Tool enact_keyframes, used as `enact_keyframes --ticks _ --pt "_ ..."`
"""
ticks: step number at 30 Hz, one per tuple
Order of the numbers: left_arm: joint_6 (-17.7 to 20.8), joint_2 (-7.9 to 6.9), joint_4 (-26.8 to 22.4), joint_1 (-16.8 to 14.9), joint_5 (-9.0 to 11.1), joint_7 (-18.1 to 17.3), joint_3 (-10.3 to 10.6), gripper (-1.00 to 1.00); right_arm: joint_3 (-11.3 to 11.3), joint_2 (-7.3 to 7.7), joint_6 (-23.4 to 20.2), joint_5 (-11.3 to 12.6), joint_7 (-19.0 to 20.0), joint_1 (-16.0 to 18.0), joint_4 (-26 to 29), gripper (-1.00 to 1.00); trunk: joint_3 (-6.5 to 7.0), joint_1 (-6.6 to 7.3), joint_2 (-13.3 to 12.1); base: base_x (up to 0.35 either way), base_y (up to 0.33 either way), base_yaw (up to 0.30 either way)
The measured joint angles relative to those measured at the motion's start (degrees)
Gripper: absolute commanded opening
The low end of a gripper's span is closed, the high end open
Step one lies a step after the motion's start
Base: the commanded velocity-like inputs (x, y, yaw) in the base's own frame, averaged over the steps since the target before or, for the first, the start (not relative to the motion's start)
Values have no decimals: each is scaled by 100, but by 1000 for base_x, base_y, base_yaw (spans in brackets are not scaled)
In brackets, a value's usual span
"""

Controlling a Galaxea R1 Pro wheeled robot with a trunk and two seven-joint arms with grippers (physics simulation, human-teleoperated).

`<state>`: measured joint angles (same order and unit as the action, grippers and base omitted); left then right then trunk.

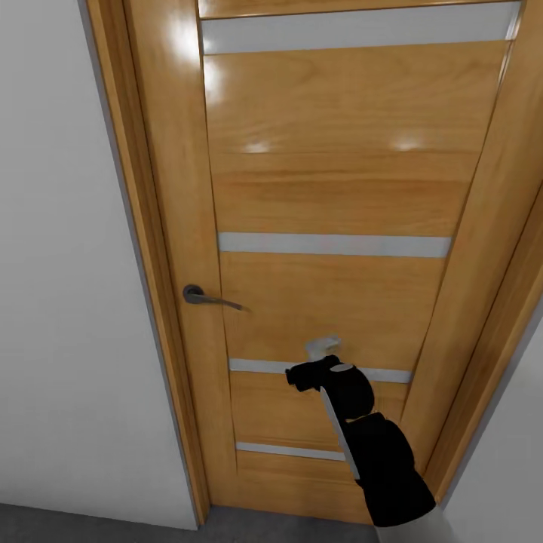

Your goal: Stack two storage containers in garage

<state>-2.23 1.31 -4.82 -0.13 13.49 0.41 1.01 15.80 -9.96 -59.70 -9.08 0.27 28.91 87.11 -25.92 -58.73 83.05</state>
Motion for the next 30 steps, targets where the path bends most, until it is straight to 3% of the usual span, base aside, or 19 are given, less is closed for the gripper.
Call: enact_keyframes --ticks 7,10,18,19,20,30 --pt "0 0 -1 -1 -1 -1 0 100 829 -4 -2 -759 -29 523 -35 100 0 0 0 0 0 0" --pt "0 0 -1 -1 -2 0 0 100 967 -4 -2 -1006 -35 662 -46 100 0 0 0 0 0 0" --pt "0 0 -1 1 -1 -1 0 100 1030 -4 -2 -1349 -152 756 -75 100 0 0 0 0 0 0" --pt "1 0 -10 -1 -5 -1 -3 100 1027 -4 191 -1355 -231 762 -276 100 0 0 0 0 0 0" --pt "0 6 -24 2 -7 3 -21 100 1021 -4 916 -1365 -449 764 -813 100 -1 -1 -1 0 0 0" --pt "0 9 -29 2 -2 2 -32 100 980 -4 1687 -1336 -695 768 -1296 100 0 0 0 0 0 0"
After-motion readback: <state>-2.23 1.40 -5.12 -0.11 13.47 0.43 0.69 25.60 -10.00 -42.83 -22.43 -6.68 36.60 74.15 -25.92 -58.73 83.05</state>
